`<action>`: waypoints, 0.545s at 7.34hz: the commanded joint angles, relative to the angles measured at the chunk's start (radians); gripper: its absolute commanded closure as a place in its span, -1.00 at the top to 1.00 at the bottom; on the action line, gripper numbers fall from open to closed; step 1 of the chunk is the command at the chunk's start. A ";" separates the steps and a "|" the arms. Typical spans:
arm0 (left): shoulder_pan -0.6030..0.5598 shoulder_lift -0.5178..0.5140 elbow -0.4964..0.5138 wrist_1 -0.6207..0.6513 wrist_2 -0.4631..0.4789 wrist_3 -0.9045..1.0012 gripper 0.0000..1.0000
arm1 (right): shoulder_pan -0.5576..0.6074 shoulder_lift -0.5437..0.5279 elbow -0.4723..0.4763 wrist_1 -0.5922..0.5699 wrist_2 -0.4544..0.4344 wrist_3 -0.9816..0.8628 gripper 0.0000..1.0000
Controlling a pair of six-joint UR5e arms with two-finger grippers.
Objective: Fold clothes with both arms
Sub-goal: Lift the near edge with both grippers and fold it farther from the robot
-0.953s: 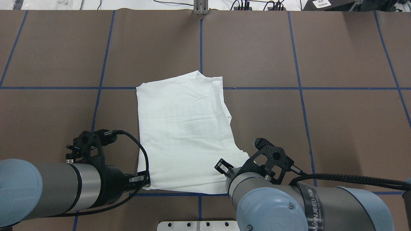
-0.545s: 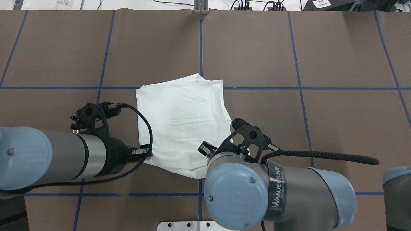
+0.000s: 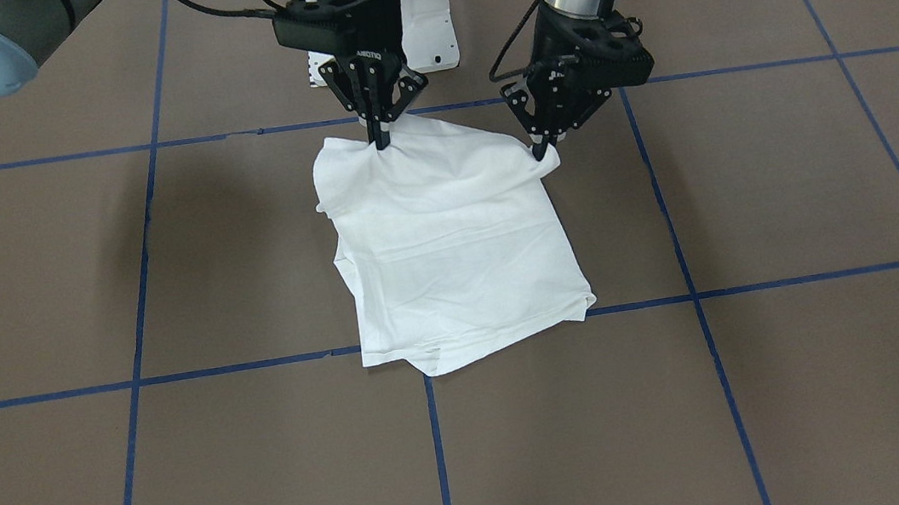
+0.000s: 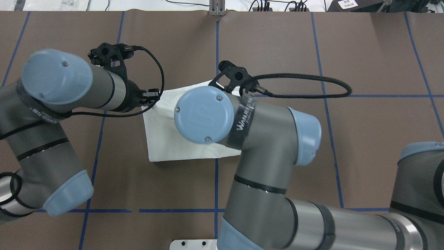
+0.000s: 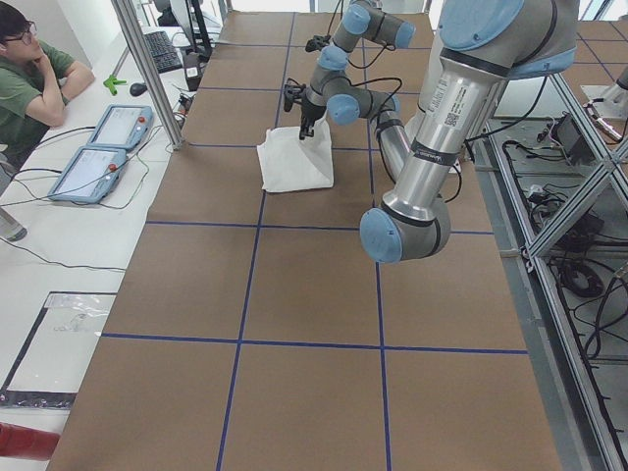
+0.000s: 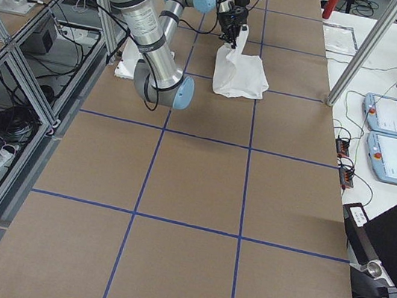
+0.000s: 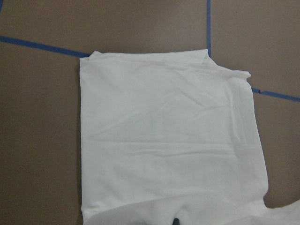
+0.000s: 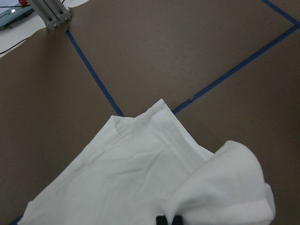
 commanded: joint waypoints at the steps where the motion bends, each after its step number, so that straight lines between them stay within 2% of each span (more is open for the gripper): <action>1: -0.049 -0.047 0.215 -0.110 0.006 0.048 -1.00 | 0.091 0.120 -0.403 0.279 0.023 -0.059 -1.00; 2: -0.050 -0.055 0.352 -0.274 0.006 0.048 -1.00 | 0.102 0.146 -0.531 0.379 0.023 -0.067 -1.00; 3: -0.050 -0.078 0.469 -0.369 0.008 0.048 -1.00 | 0.105 0.147 -0.570 0.403 0.024 -0.087 -1.00; 4: -0.050 -0.088 0.524 -0.405 0.008 0.050 -1.00 | 0.105 0.145 -0.583 0.403 0.026 -0.095 -1.00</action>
